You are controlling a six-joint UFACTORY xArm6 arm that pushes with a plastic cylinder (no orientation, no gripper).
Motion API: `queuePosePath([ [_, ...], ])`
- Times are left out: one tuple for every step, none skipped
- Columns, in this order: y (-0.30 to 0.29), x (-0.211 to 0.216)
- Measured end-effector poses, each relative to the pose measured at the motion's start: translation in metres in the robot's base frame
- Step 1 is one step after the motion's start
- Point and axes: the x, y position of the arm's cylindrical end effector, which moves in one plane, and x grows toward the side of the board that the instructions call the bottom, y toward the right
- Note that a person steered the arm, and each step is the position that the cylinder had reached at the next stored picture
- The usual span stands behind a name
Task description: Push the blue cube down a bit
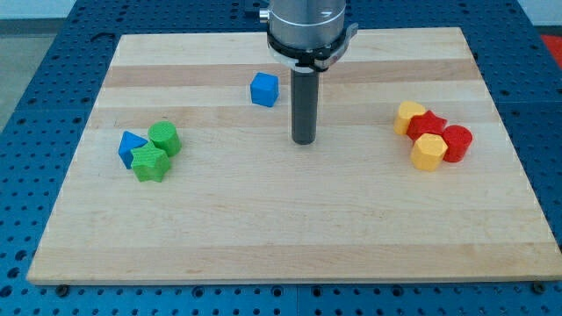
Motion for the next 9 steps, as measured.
queuePosePath([
  [0.000,0.013],
  [-0.069,0.031],
  [-0.086,0.031],
  [-0.109,-0.018],
  [-0.130,-0.112],
  [-0.130,-0.119],
  [-0.114,-0.131],
  [-0.066,-0.139],
  [-0.066,-0.134],
])
